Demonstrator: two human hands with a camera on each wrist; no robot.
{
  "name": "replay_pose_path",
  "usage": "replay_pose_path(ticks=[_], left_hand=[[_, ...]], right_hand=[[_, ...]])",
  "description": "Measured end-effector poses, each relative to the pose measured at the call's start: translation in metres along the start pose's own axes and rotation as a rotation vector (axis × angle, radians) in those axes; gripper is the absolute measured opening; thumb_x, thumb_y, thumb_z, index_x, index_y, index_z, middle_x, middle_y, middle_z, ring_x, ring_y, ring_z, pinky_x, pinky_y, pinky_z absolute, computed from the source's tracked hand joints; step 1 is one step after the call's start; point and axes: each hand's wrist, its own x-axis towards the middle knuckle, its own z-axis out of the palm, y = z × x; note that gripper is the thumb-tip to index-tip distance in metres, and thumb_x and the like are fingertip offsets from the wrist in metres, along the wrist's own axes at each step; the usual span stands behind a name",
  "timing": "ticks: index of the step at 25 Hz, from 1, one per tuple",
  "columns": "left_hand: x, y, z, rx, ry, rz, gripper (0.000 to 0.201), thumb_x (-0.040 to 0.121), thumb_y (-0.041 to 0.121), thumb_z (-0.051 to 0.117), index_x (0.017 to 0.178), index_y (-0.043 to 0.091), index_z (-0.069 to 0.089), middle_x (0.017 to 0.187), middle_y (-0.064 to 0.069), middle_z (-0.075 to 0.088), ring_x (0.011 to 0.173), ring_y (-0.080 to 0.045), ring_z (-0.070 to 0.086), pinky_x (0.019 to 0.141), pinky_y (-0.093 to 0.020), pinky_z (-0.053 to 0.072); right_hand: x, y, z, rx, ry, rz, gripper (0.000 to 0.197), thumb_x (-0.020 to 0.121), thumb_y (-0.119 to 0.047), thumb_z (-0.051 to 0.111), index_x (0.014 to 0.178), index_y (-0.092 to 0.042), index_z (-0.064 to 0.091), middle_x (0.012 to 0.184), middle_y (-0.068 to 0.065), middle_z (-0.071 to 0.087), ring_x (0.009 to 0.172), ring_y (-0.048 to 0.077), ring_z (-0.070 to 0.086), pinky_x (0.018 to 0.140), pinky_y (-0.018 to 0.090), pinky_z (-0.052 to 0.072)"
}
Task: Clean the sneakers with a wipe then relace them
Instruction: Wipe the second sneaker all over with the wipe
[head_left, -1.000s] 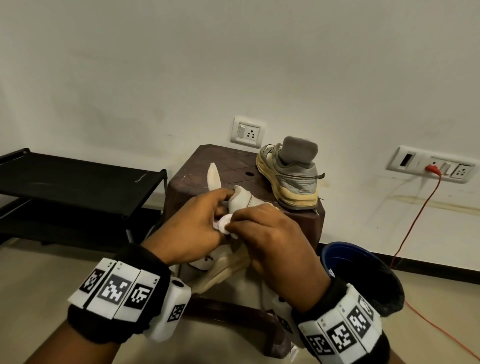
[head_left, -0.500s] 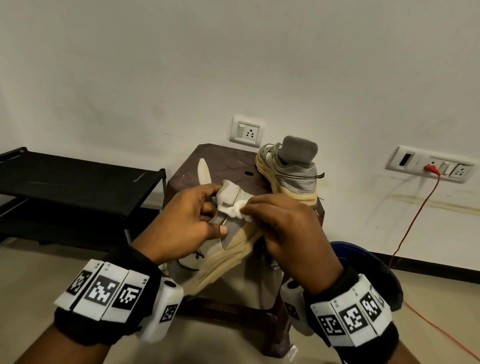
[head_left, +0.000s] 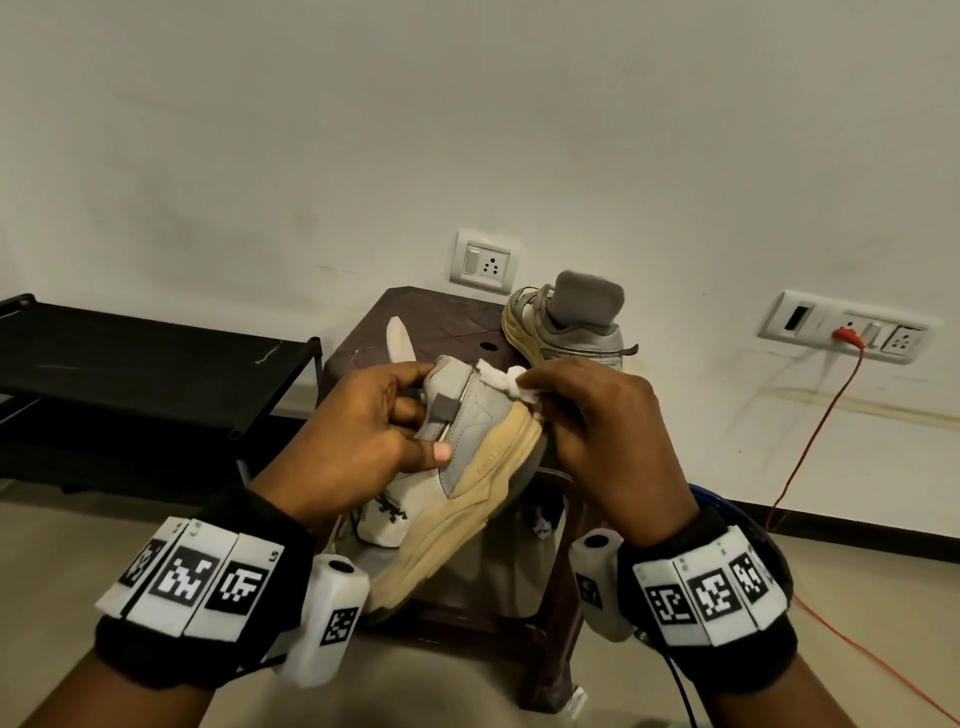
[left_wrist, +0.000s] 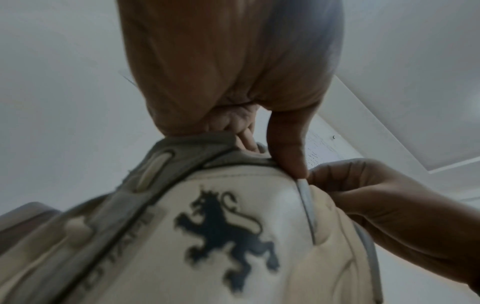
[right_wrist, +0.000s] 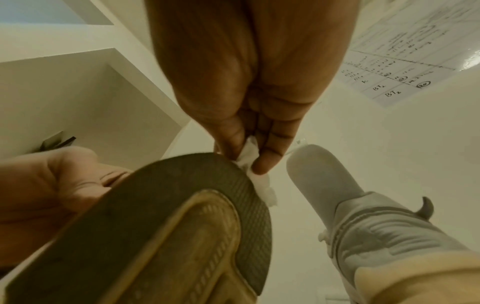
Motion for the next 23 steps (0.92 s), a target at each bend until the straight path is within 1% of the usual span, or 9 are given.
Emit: replay_pose_path(ticks=[2, 4, 6, 9, 11, 13, 15, 19, 23], left_hand=[[0.004, -0.001, 0.000, -0.051, 0.046, 0.000, 0.050, 0.077, -0.012, 0.065, 0.114, 0.023, 0.061, 0.090, 0.000, 0.076, 0.088, -0.013, 0.073, 0.081, -0.033, 0.056], [0.009, -0.004, -0.003, -0.099, 0.132, -0.004, 0.052, 0.077, -0.012, 0.065, 0.120, 0.016, 0.060, 0.092, -0.004, 0.076, 0.089, -0.018, 0.073, 0.085, -0.040, 0.056], [0.013, -0.005, -0.006, -0.143, 0.186, -0.018, 0.052, 0.077, -0.011, 0.066, 0.123, 0.012, 0.059, 0.091, -0.006, 0.076, 0.089, -0.021, 0.073, 0.087, -0.044, 0.055], [0.016, -0.002, -0.003, -0.168, 0.190, -0.026, 0.047, 0.076, -0.010, 0.066, 0.118, 0.010, 0.061, 0.084, -0.008, 0.076, 0.085, -0.021, 0.073, 0.085, -0.040, 0.055], [0.019, 0.000, 0.003, -0.180, 0.172, -0.034, 0.047, 0.076, -0.010, 0.066, 0.118, 0.011, 0.062, 0.084, -0.008, 0.076, 0.085, -0.021, 0.073, 0.084, -0.041, 0.056], [0.022, -0.002, 0.009, -0.187, 0.160, -0.039, 0.047, 0.076, -0.009, 0.067, 0.118, 0.012, 0.061, 0.087, -0.008, 0.076, 0.086, -0.022, 0.073, 0.086, -0.043, 0.055], [0.027, -0.005, 0.013, -0.202, 0.173, -0.044, 0.048, 0.077, -0.009, 0.067, 0.120, 0.012, 0.060, 0.087, -0.007, 0.076, 0.085, -0.020, 0.073, 0.084, -0.041, 0.056], [0.040, -0.012, 0.016, -0.244, 0.236, -0.034, 0.051, 0.077, -0.010, 0.067, 0.120, 0.014, 0.058, 0.088, -0.003, 0.077, 0.084, -0.015, 0.073, 0.072, -0.025, 0.059], [0.049, -0.018, 0.018, -0.238, 0.247, -0.023, 0.046, 0.078, -0.005, 0.069, 0.116, 0.018, 0.061, 0.089, 0.002, 0.077, 0.084, -0.011, 0.073, 0.072, -0.023, 0.059]], right_hand=[[-0.002, -0.003, -0.005, 0.016, -0.041, -0.076, 0.029, 0.077, 0.002, 0.070, 0.102, -0.012, 0.070, 0.102, 0.002, 0.070, 0.093, 0.015, 0.065, 0.084, 0.018, 0.047], [-0.007, -0.012, 0.002, -0.003, -0.125, -0.169, 0.031, 0.076, 0.004, 0.069, 0.103, -0.012, 0.069, 0.100, 0.003, 0.069, 0.091, 0.016, 0.064, 0.080, 0.024, 0.052], [-0.015, -0.020, 0.016, -0.067, -0.138, -0.236, 0.027, 0.079, -0.003, 0.064, 0.104, -0.010, 0.069, 0.100, 0.005, 0.069, 0.090, 0.019, 0.063, 0.079, 0.030, 0.053], [-0.016, -0.016, 0.022, -0.099, 0.015, -0.188, 0.025, 0.083, -0.015, 0.055, 0.103, -0.007, 0.069, 0.102, 0.009, 0.068, 0.092, 0.022, 0.062, 0.080, 0.032, 0.053], [-0.011, -0.009, 0.017, -0.091, 0.129, -0.107, 0.022, 0.081, -0.009, 0.062, 0.102, -0.005, 0.069, 0.102, 0.010, 0.068, 0.093, 0.023, 0.063, 0.081, 0.031, 0.053], [-0.005, -0.003, 0.011, -0.066, 0.185, -0.032, 0.024, 0.077, -0.002, 0.069, 0.101, -0.005, 0.069, 0.102, 0.010, 0.069, 0.093, 0.021, 0.064, 0.082, 0.028, 0.052], [-0.005, -0.003, 0.010, -0.065, 0.183, -0.008, 0.025, 0.076, 0.000, 0.071, 0.100, -0.005, 0.069, 0.101, 0.010, 0.069, 0.093, 0.022, 0.064, 0.082, 0.027, 0.051], [-0.009, 0.001, 0.022, -0.103, 0.050, -0.049, 0.025, 0.074, 0.000, 0.072, 0.098, -0.007, 0.071, 0.097, 0.009, 0.069, 0.090, 0.024, 0.063, 0.077, 0.036, 0.055], [-0.009, 0.010, 0.034, -0.118, 0.063, -0.029, 0.022, 0.077, -0.004, 0.070, 0.099, -0.006, 0.070, 0.097, 0.010, 0.068, 0.089, 0.024, 0.062, 0.076, 0.032, 0.054]])
